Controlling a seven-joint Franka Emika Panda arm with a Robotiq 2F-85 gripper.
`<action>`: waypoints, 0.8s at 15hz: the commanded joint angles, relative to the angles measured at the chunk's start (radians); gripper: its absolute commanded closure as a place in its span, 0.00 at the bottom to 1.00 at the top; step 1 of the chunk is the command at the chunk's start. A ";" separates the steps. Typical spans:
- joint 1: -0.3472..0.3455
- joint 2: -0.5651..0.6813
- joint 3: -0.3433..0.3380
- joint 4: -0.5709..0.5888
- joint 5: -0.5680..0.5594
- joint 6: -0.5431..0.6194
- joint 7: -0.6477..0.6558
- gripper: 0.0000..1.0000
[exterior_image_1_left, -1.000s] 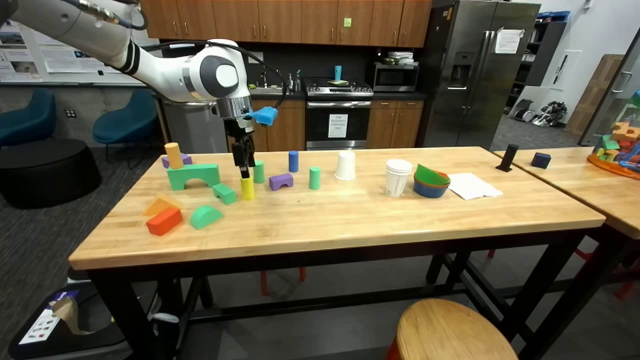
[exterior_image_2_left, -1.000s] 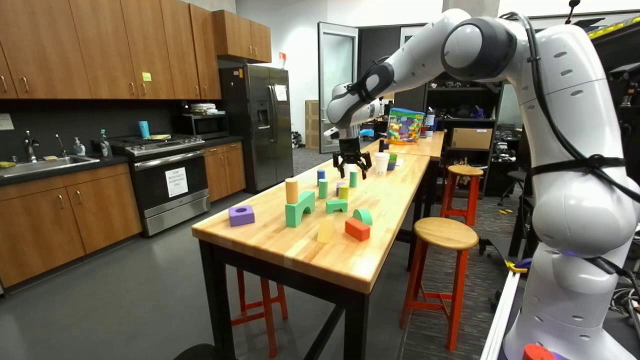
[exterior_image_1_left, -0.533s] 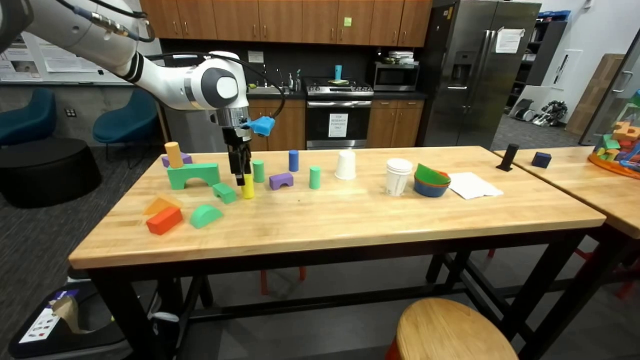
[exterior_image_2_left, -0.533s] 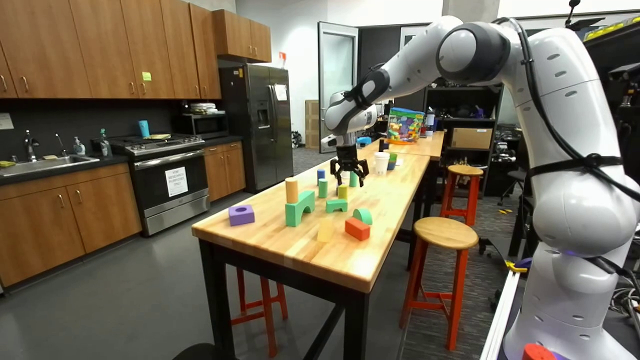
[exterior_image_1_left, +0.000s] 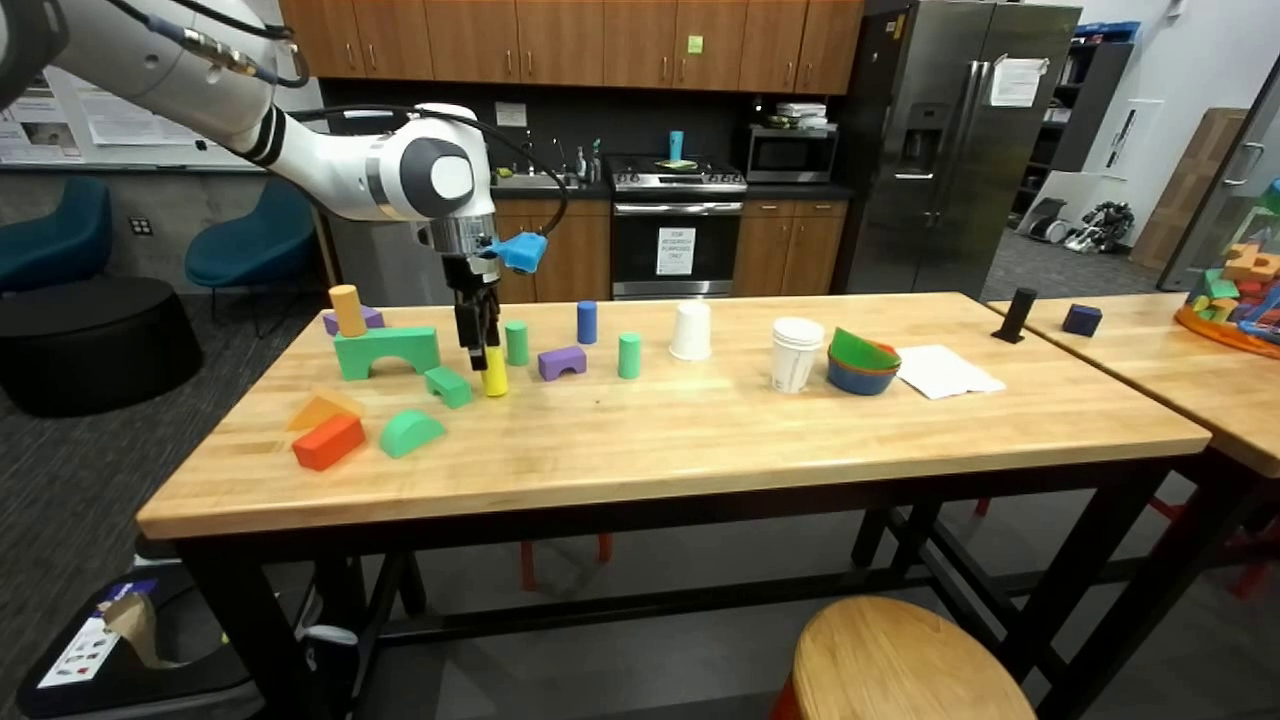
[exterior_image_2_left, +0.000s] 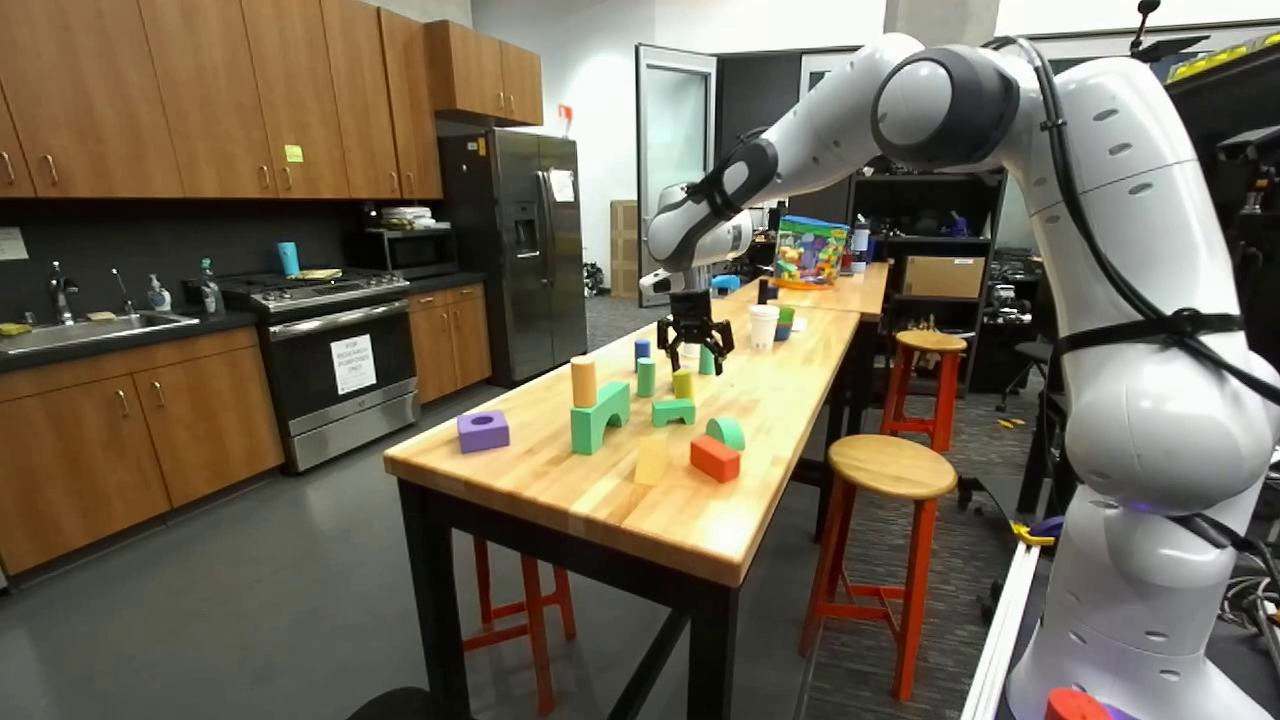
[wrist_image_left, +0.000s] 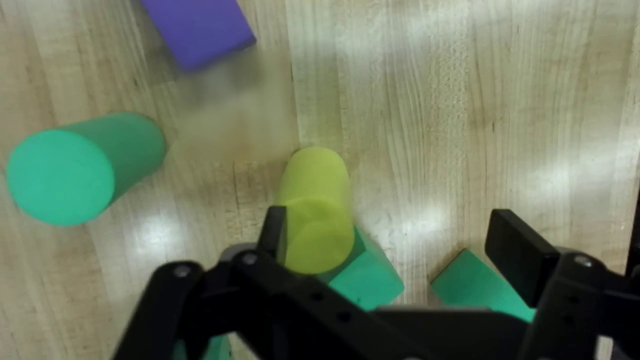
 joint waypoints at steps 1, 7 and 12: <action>-0.007 -0.028 0.003 -0.011 0.021 0.008 -0.014 0.00; -0.005 -0.067 -0.002 0.000 0.019 -0.013 -0.013 0.00; -0.008 -0.066 0.001 -0.005 0.037 0.006 -0.024 0.00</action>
